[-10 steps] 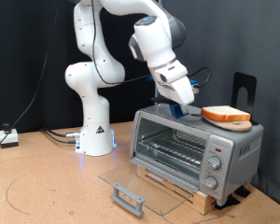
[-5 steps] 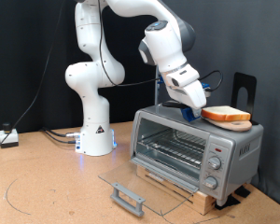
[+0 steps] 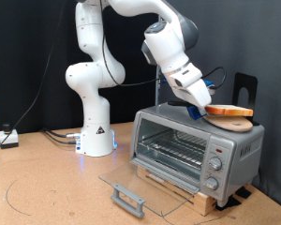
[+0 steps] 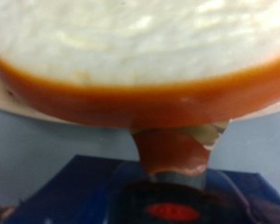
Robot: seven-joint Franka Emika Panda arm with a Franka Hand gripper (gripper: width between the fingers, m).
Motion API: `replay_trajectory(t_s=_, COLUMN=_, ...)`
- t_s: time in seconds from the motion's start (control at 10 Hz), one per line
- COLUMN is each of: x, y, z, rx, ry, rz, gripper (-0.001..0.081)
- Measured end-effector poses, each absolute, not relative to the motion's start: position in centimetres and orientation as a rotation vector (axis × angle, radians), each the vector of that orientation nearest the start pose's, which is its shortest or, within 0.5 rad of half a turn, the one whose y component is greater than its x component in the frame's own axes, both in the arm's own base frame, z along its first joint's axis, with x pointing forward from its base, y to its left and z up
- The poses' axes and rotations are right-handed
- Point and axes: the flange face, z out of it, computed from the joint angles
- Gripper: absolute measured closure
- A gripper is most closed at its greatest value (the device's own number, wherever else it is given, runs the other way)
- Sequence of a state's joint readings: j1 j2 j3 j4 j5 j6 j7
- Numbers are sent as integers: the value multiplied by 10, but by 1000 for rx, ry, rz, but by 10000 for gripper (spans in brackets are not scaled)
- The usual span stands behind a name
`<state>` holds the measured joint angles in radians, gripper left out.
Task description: Make a piece of toast with the oven
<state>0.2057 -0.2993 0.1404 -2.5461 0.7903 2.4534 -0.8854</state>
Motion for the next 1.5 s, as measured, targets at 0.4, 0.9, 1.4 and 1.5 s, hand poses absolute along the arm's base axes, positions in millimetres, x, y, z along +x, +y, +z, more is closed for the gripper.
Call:
replay_trajectory(t_s=0.4, x=418, y=137, z=402, rx=-2483, ry=-777, rz=-456, gripper=357)
replay_trajectory(t_s=0.9, x=417, y=95, z=409, rx=-2462, ry=-693, rz=-393, gripper=357)
replay_trajectory(t_s=1.4, x=414, y=67, z=403, rx=-2442, ry=-707, rz=-362, gripper=357)
replay_trajectory(t_s=1.5, x=413, y=50, z=402, rx=-2437, ry=-711, rz=-355, gripper=357)
